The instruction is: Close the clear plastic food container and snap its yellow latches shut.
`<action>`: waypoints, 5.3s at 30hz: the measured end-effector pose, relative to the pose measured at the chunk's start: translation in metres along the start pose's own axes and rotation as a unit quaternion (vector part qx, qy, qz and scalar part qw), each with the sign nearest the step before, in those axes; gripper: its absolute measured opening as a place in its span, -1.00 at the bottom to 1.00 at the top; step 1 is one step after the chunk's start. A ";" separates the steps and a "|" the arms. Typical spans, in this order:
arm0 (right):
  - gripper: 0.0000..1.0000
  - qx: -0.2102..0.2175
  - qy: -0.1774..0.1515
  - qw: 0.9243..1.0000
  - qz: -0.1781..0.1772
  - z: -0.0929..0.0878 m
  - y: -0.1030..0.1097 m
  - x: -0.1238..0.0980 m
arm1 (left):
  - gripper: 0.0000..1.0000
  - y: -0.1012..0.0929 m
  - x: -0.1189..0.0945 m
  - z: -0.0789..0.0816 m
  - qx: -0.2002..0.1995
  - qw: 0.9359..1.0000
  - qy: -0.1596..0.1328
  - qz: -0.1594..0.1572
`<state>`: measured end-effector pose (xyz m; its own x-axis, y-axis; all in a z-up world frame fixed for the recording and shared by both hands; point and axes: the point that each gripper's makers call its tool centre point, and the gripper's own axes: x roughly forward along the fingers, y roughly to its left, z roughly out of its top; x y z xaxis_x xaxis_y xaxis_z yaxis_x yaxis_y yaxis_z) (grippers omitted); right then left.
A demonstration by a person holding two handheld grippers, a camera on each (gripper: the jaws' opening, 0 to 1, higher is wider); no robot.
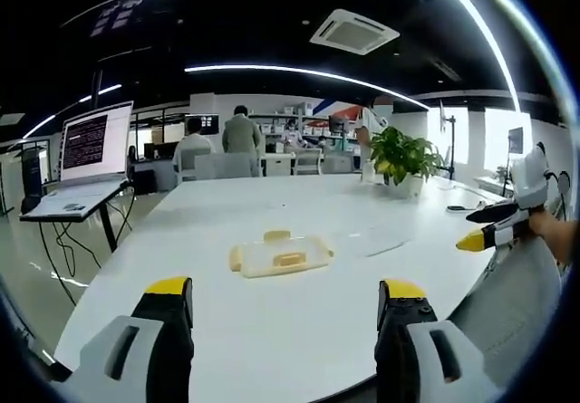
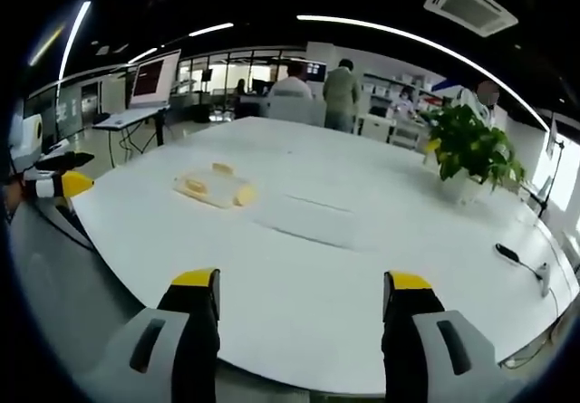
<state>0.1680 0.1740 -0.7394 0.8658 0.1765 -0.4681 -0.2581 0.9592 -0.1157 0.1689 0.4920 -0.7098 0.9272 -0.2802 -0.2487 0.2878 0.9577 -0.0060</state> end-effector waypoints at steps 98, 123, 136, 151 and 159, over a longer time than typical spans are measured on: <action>0.33 -0.443 0.114 0.854 0.248 0.064 0.087 0.260 | 0.40 0.096 0.241 -0.033 0.490 0.843 0.160 -0.154; 0.08 -0.380 0.229 0.804 0.397 0.031 0.111 0.267 | 0.16 0.088 0.256 -0.058 0.418 0.810 0.289 -0.294; -0.07 -0.406 0.232 0.770 0.434 0.028 0.117 0.260 | 0.04 0.084 0.255 -0.063 0.409 0.798 0.299 -0.327; -0.07 -0.403 0.227 0.770 0.439 0.028 0.117 0.258 | -0.25 0.071 0.248 -0.072 0.431 0.745 0.310 -0.404; -0.04 -0.414 0.247 0.763 0.430 0.028 0.117 0.261 | -0.34 0.069 0.244 -0.074 0.431 0.736 0.327 -0.407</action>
<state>0.3763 0.3382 -0.8506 0.0088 0.3604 -0.9328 -0.9995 0.0303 0.0022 0.3969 0.4947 -0.8425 0.1314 -0.3768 -0.9169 0.9906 0.0147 0.1359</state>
